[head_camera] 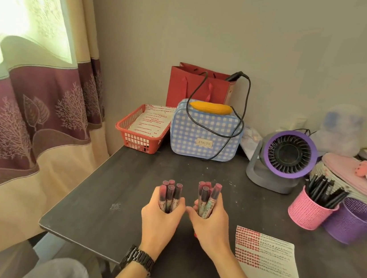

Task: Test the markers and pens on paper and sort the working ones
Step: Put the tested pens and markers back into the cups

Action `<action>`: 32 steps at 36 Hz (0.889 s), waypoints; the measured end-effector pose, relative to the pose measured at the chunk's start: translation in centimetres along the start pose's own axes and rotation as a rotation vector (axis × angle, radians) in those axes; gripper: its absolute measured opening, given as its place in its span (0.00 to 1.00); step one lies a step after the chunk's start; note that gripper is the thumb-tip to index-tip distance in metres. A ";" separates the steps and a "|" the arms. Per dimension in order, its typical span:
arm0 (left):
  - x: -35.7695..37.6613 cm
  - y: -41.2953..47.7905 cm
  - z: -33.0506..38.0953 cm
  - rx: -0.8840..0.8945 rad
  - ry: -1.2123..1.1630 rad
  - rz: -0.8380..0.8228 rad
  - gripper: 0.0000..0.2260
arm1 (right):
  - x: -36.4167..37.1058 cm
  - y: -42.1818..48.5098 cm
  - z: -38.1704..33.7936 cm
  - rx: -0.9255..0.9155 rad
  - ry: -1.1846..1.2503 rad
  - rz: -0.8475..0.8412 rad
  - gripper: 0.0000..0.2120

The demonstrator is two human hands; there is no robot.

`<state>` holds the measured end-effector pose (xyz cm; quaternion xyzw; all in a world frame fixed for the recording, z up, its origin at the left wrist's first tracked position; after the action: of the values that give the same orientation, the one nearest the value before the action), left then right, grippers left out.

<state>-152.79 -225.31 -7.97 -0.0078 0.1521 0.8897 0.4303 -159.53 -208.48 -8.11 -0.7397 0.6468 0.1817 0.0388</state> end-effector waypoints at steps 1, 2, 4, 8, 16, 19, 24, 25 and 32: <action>0.3 0.0 0.0 -0.004 0.002 -0.013 0.11 | 0.0 0.0 0.1 -0.002 -0.003 -0.003 0.24; 0.6 0.0 0.2 0.000 0.004 -0.027 0.12 | 0.0 0.1 0.1 -0.008 -0.009 -0.008 0.25; 1.4 -0.1 0.7 0.015 0.007 -0.064 0.15 | 0.3 0.1 0.1 -0.011 -0.038 -0.034 0.22; 2.8 -0.2 1.3 0.009 0.019 -0.119 0.20 | -0.3 0.3 0.4 0.031 -0.053 -0.045 0.16; 4.7 0.9 1.6 -0.133 -0.065 -0.122 0.16 | -11.1 1.9 -0.7 0.143 0.476 0.212 0.13; 7.1 0.8 3.3 -0.119 -0.112 -0.207 0.12 | -16.8 2.2 0.0 0.193 0.609 0.300 0.08; 12.5 0.3 7.8 -0.115 -0.244 -0.279 0.09 | -25.9 1.5 2.1 0.338 0.742 0.366 0.12; 14.0 0.1 8.9 -0.114 -0.266 -0.301 0.08 | -27.6 1.3 2.5 0.362 0.770 0.365 0.15; 27.2 -2.6 15.6 -0.205 -0.395 -0.555 0.15 | -38.2 0.4 4.8 0.392 0.658 0.476 0.15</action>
<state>-166.07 -198.67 2.26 0.0804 -0.0320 0.7339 0.6737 -164.72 -171.15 -0.33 -0.5675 0.7989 -0.1855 -0.0726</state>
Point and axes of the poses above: each hand's wrist, its own y-axis towards the middle knuckle, its own x-axis out of the palm, z = x × y, the point moved 10 cm from there along y, towards the middle knuckle, and after that the axes turned 1 degree about x, right-handed, at the moved point
